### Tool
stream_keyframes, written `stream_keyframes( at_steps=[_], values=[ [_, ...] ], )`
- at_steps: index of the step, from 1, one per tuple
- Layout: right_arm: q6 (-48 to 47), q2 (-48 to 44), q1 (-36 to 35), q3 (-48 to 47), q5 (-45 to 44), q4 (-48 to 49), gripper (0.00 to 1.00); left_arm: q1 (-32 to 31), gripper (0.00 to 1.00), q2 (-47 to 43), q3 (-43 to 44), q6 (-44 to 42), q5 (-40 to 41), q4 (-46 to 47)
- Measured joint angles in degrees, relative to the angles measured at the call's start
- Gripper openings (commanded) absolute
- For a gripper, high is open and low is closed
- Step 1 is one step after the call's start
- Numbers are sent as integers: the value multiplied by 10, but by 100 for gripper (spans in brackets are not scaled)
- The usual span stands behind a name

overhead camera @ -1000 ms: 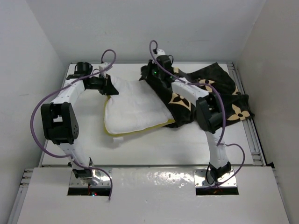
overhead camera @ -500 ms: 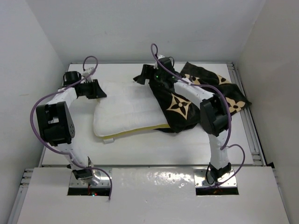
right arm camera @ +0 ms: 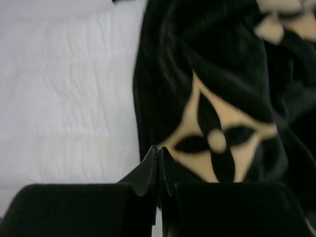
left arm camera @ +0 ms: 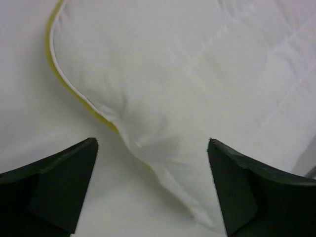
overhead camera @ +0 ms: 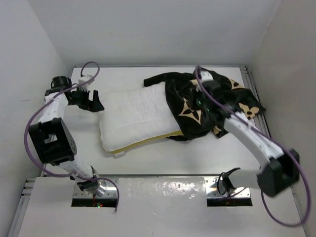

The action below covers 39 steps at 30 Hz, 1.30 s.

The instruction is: Put the pillow into the pillowcase

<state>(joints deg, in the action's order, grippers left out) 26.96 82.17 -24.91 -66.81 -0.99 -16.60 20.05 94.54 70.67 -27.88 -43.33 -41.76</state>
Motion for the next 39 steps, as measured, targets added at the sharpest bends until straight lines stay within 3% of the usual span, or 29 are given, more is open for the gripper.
stream_keyframes(
  at_steps=[1, 2, 3, 4, 5, 6, 7, 8, 10, 11, 14, 15, 18, 24, 27, 29, 30, 31, 32, 33, 34, 36, 37, 39],
  values=[
    [1, -54, -2, 56, -14, 6, 1, -1, 65, -6, 16, -52, 2, -16],
    [7, -96, -5, 97, -24, -3, 14, -5, 36, -16, 30, -111, 6, -36],
    [19, -129, -4, 132, -31, -14, 38, -10, 12, -26, 40, -174, 12, -60],
    [34, -153, -3, 160, -35, -19, 55, -15, 13, -40, 46, -247, 24, -87],
    [49, -170, 2, 193, -39, -23, 71, -25, 17, -53, 51, -322, 39, -117],
    [62, -184, 10, 229, -40, -29, 73, -35, 39, -64, 53, -384, 53, -146],
    [76, -193, 15, 259, -42, -32, 73, -54, 49, -70, 59, -443, 70, -177],
    [86, -201, 19, 290, -42, -38, 55, -76, 64, -72, 67, -485, 86, -202],
    [99, -212, 21, 346, -42, -39, 18, -142, 82, -71, 80, -542, 117, -230],
    [111, -219, 16, 378, -42, -34, 19, -188, 99, -71, 85, -560, 136, -238],
    [133, -240, -5, 457, -40, 2, 59, -345, 100, -74, 75, -572, 172, -230],
    [138, -249, -14, 482, -41, 20, 65, -392, 100, -79, 59, -568, 178, -216],
    [145, -264, -38, 532, -50, 90, 70, -492, 100, -116, -29, -522, 202, -162],
    [160, -222, -42, 563, -75, 247, 75, -517, 100, -127, -169, -422, 321, 5],
    [162, -198, -24, 566, -77, 309, 78, -532, 99, -113, -196, -394, 358, 61],
    [162, -183, -1, 565, -78, 339, 78, -538, 88, -100, -198, -370, 376, 83],
    [162, -172, 14, 562, -78, 350, 71, -539, 58, -94, -198, -358, 381, 92],
    [160, -159, 28, 558, -76, 359, 65, -539, 39, -87, -197, -345, 384, 100],
    [159, -144, 41, 551, -73, 367, 58, -539, 27, -79, -195, -334, 387, 109],
    [159, -126, 53, 543, -67, 380, 51, -539, 10, -72, -192, -325, 391, 118],
    [157, -102, 63, 528, -60, 389, 36, -539, 2, -65, -184, -317, 393, 123],
    [146, -39, 72, 478, -40, 398, 23, -538, 0, -54, -165, -287, 393, 127],
    [140, 0, 72, 440, -30, 400, 8, -538, 0, -47, -156, -270, 391, 126],
    [124, 76, 71, 353, -15, 390, 0, -534, 0, -31, -129, -230, 372, 118]
  ],
)
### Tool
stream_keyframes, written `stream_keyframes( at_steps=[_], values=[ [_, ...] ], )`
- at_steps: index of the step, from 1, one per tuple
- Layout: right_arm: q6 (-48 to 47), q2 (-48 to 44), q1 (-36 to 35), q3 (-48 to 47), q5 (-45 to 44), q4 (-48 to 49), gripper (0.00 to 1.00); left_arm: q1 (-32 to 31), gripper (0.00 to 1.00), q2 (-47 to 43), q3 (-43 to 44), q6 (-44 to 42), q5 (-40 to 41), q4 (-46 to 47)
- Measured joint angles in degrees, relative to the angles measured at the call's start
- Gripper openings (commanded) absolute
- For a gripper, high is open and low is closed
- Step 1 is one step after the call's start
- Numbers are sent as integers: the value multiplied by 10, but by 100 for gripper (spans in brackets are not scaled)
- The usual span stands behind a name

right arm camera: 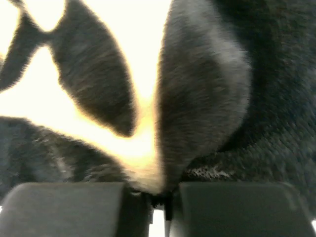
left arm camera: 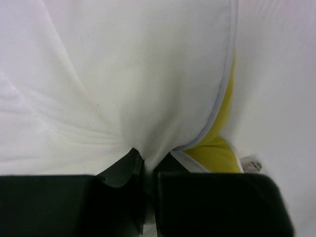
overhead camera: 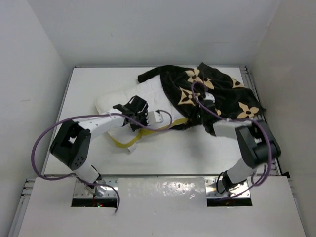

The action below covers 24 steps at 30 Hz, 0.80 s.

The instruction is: Put the pillow into the pillowcase

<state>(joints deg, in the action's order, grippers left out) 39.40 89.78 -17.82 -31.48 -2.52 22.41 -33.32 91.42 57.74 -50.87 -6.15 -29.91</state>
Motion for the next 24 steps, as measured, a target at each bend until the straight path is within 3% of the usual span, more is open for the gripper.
stream_keyframes(
  at_steps=[6, 9, 13, 19, 24],
  values=[
    [-36, 128, -30, -215, 6, -6, 0, 13, 0, 54, 101, 192, -86, -37],
    [-51, 120, -39, -252, 33, -6, 0, 21, 0, 65, 137, 304, -135, -51],
    [-93, 63, -49, -235, 83, -51, 0, 60, 0, 76, 189, 421, -195, -64],
    [-209, -20, -67, -206, 167, -191, 0, 96, 0, 99, 292, 451, -185, -88],
    [-258, -40, -85, -209, 263, -242, 0, 59, 0, 125, 310, 433, -140, -80]
  ],
)
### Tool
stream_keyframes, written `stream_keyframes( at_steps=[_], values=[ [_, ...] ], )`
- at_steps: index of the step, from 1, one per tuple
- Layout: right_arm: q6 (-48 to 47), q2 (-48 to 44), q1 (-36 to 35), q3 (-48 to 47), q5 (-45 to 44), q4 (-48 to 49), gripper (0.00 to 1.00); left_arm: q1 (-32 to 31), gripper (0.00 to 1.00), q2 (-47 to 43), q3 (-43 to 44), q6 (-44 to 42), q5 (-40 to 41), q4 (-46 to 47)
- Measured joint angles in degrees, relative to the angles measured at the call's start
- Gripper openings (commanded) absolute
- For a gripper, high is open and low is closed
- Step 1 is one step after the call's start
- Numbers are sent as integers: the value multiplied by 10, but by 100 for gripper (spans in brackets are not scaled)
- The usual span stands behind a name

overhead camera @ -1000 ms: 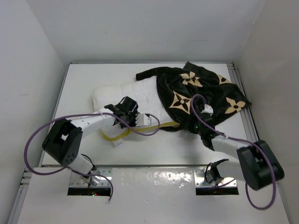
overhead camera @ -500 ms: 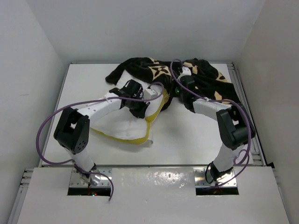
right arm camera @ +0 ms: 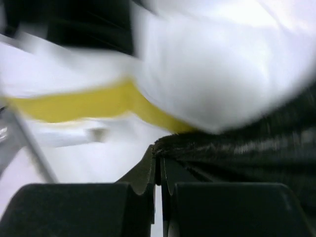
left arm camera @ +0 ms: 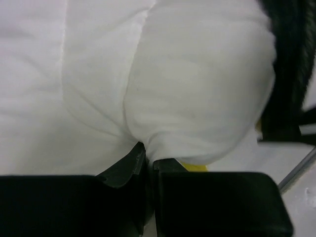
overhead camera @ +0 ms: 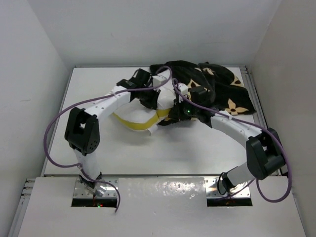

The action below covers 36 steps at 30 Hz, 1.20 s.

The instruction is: Put the pillow into the pillowcase

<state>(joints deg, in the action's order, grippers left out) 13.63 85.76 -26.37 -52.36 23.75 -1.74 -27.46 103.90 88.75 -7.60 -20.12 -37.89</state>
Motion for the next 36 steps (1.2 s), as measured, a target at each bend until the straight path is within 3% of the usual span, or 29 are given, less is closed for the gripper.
stream_keyframes(
  at_steps=[5, 10, 11, 12, 13, 16, 17, 18, 20, 21, 23, 24, 25, 28, 29, 31, 33, 36],
  values=[
    [44, -23, -12, 25, 98, 43, 0, -54, 0, 41, -7, -12, 44, 6],
    [143, -66, 8, 142, 135, 148, 0, -47, 0, 50, -12, 6, 29, 30],
    [164, -64, 9, 158, 143, 172, 8, -45, 0, 50, -12, 6, 28, 36],
    [186, -60, 8, 170, 151, 192, 33, -43, 0, 51, -10, 5, 28, 39],
    [202, -57, 4, 171, 158, 191, 65, -41, 0, 51, -9, 0, 26, 39],
    [215, -67, -6, 166, 165, 172, 98, -39, 9, 51, -9, -27, 23, 39],
    [217, -80, -5, 166, 158, 160, 99, -38, 15, 51, -9, -39, 23, 39],
    [212, -97, 0, 166, 147, 144, 99, -35, 27, 51, -9, -49, 23, 39],
    [207, -143, 14, 159, 112, 99, 98, -30, 37, 48, -11, -75, 17, 37],
    [206, -166, 25, 145, 94, 65, 92, -25, 45, 46, -11, -88, 10, 33],
    [202, -191, 41, 110, 61, 26, 58, -13, 48, 38, -9, -119, -2, 22],
    [204, -203, 51, 88, 44, 9, 15, -7, 51, 34, -5, -134, -8, 13],
    [205, -213, 59, 67, 28, -5, 7, -2, 51, 30, 4, -150, -15, 1],
    [221, -235, 85, 20, -29, -41, 21, 6, 50, 21, 61, -188, -39, -34],
    [227, -238, 92, 12, -49, -56, 29, 4, 41, 17, 78, -194, -47, -42],
    [246, -240, 98, 10, -95, -94, 61, 5, 33, 4, 102, -195, -59, -54],
    [267, -240, 91, 22, -139, -130, 99, 14, 36, -7, 111, -200, -82, -71],
    [303, -247, 55, 71, -225, -181, 99, 67, 59, -16, 104, -257, -103, -106]
  ],
)
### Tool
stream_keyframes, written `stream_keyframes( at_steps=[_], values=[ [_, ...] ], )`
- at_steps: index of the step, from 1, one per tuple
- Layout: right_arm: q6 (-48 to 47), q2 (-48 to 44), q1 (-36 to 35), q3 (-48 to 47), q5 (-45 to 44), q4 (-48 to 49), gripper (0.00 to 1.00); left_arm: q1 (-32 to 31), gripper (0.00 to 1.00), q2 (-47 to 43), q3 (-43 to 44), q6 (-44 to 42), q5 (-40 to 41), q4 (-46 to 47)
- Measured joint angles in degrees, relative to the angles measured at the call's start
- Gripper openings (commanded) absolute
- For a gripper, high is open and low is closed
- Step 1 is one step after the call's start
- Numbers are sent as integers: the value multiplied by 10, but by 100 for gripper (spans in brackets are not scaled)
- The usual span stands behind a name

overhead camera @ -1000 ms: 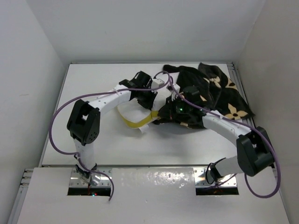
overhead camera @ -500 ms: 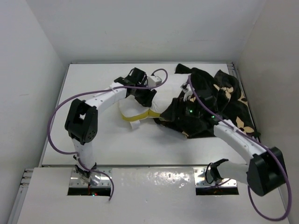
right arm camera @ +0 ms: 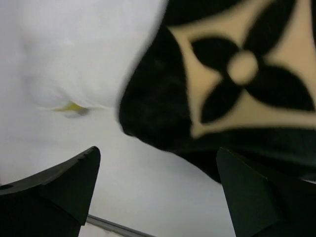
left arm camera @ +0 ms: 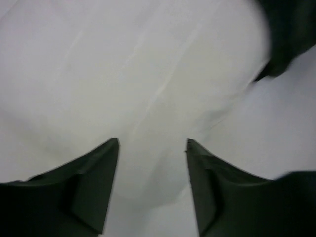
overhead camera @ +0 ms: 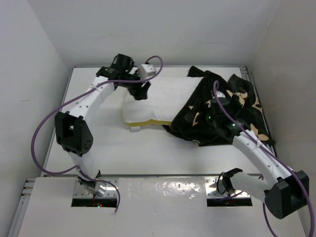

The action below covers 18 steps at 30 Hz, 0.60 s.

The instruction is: Put the pillow into the pillowcase

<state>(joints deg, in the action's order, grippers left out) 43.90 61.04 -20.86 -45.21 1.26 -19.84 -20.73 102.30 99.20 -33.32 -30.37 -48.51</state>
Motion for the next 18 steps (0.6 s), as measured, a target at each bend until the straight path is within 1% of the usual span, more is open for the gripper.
stream_keyframes(
  at_steps=[1, 2, 3, 4, 6, 7, 9, 12, 14, 16, 18],
  values=[
    [14, -5, -9, 21, -24, -14, 99, 18, 68, -6, -19, -32, 15, -1],
    [27, -10, -16, 42, -46, -30, 99, 37, 99, -18, -50, -69, 44, 0],
    [39, -14, -13, 63, -66, -43, 99, 51, 100, -34, -94, -106, 71, 12],
    [47, -15, -2, 78, -84, -53, 99, 61, 100, -59, -160, -143, 106, 33],
    [53, -8, 22, 88, -112, -65, 99, 58, 100, -92, -255, -200, 145, 40],
    [53, 2, 37, 83, -126, -65, 99, 52, 100, -101, -295, -224, 158, 46],
    [47, 32, 61, 56, -146, -64, 99, 35, 100, -103, -344, -258, 175, 64],
    [32, 95, 88, 5, -150, -52, 99, 13, 100, -103, -365, -275, 189, 109],
    [25, 126, 97, -7, -148, -35, 98, 1, 100, -103, -365, -274, 197, 149],
    [17, 155, 103, -7, -145, -17, 91, -10, 100, -101, -369, -269, 209, 205],
    [3, 193, 107, -9, -142, 6, 78, -19, 100, -96, -382, -267, 224, 257]
  ],
)
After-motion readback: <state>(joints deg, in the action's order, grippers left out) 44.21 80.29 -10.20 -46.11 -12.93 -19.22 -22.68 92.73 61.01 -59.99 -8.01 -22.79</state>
